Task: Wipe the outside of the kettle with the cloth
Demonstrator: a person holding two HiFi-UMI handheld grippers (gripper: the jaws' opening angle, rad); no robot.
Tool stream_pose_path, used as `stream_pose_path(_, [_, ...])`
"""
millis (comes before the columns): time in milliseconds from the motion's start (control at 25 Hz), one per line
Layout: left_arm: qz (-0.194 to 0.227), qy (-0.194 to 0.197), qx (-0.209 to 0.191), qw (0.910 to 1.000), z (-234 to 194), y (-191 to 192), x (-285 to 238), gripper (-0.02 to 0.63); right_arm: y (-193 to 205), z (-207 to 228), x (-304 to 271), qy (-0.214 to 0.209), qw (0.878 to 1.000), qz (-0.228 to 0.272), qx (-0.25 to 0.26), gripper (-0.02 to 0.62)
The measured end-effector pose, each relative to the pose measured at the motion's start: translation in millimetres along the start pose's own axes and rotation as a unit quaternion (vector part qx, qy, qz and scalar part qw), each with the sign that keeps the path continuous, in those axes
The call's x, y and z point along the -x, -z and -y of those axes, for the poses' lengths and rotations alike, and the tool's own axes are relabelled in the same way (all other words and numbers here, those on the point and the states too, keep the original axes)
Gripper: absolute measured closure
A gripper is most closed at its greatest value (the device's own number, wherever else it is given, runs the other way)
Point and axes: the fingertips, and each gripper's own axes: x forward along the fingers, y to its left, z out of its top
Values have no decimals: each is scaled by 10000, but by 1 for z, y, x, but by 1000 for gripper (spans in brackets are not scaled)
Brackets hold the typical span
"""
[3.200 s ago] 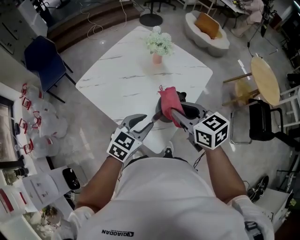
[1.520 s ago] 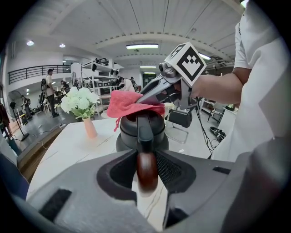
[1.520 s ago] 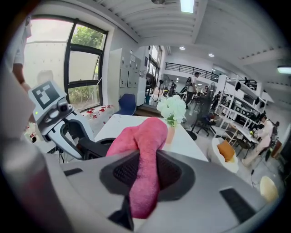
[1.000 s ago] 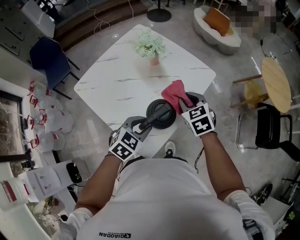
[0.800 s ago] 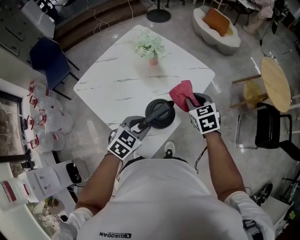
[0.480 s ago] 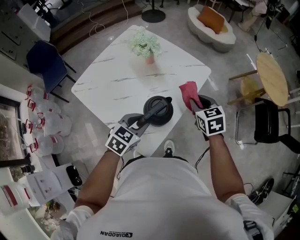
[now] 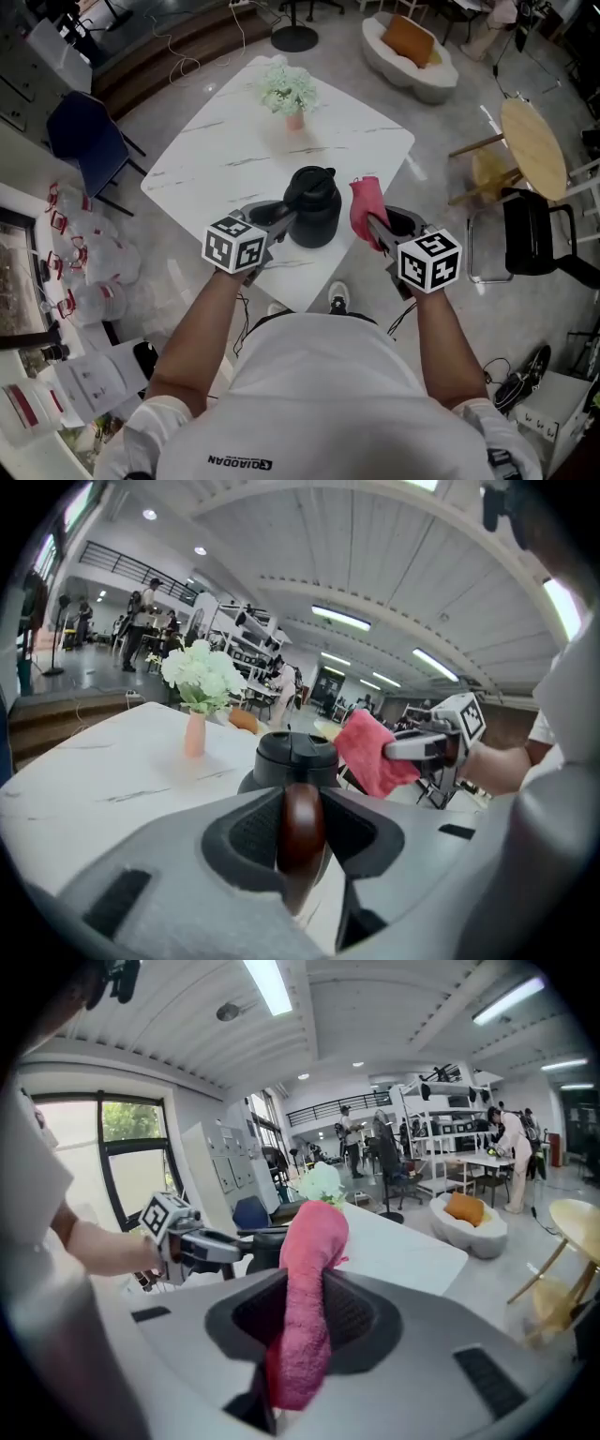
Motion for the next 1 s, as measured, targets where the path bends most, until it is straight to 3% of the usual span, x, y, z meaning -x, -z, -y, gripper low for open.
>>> stream_pose_path(160, [-33,35,352,9994,-16,-22,2,485,-20,-31,-9,-169,9962,-15,853,494])
stream_pose_path(360, [-218,93,1064,9940,-39,-23,10,485,-58,-44,-51,350,9821,-123,1847,494])
stream_pose_path(440, [-179,65,1314,9912,-50,-22,13,485,-78,-49,-68,651,9677,-104,2434,494])
stream_pose_path(560, [-86,19,1487,9888,-62,-23,15,485,-90,-71,-98,756,9187,-182,3872,494])
stream_pose_path(640, [-25,-15,1517,9884,-68,-24,15,485,-78,-92,-120,495,8706,-285,4887,494])
stream_pose_path(760, [6,-62,1489,9888,-76,-24,15,485,-52,-116,-141,52,7883,-368,6142,495])
stream_pose_path(880, [15,-40,1499,9887,-82,-24,16,485,-38,-127,-148,-289,7243,-302,6882,495])
stream_pose_path(1000, [9,-11,1453,9894,-82,-23,18,483,-30,-132,-152,-567,6793,-241,7313,494])
